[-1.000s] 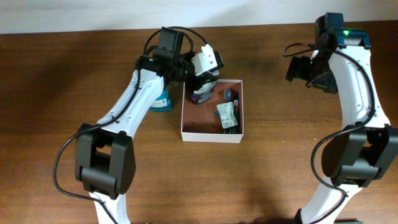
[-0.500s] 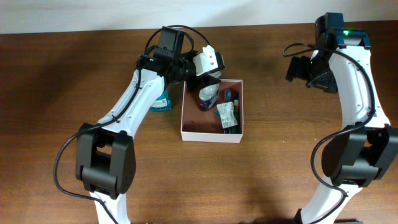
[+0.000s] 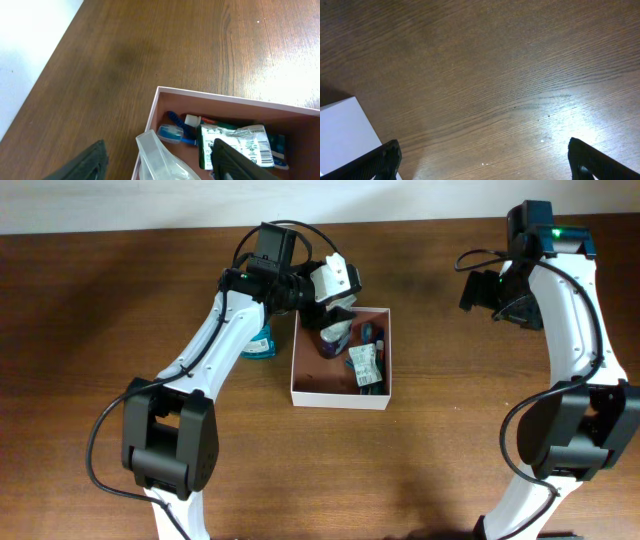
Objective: Pack container
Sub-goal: 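Lower the pump bottle into the box's left corner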
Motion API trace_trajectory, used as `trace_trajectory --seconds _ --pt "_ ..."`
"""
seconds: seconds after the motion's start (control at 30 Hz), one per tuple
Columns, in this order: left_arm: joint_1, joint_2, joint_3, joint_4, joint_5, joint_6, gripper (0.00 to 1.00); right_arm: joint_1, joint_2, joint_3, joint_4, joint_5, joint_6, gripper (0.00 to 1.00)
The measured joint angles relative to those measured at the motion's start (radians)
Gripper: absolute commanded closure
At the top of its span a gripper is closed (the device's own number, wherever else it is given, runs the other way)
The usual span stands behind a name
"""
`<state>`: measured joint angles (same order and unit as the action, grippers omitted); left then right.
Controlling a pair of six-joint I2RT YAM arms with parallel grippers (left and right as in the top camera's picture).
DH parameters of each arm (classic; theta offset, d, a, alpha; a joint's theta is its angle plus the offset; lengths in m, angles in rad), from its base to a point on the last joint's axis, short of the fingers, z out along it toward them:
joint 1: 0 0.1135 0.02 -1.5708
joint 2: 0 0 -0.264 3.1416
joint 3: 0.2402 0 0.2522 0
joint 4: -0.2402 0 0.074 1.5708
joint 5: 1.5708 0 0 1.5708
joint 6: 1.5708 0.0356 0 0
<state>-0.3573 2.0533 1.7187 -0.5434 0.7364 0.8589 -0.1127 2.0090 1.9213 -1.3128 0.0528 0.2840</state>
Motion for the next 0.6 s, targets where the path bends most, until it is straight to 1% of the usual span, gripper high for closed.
trace_trajectory --seconds 0.23,0.5,0.53,0.57,0.6 --pt "0.000 0.000 0.000 -0.024 -0.023 -0.008 0.32 0.000 0.000 0.000 0.000 0.000 0.000 0.02" --pt "0.000 -0.010 0.028 -0.027 -0.038 -0.073 0.32 0.000 0.000 0.000 0.000 0.000 0.000 0.02" --pt "0.000 -0.016 0.028 -0.028 -0.042 -0.079 0.36 0.000 0.000 0.000 0.000 0.000 0.000 0.01" --pt "0.000 -0.028 0.028 -0.027 -0.049 -0.084 0.47 0.000 0.000 0.000 0.000 0.000 0.001 0.02" --pt "0.000 -0.042 0.028 -0.029 -0.064 -0.096 0.67 0.000 0.000 0.000 0.000 0.000 0.000 0.02"
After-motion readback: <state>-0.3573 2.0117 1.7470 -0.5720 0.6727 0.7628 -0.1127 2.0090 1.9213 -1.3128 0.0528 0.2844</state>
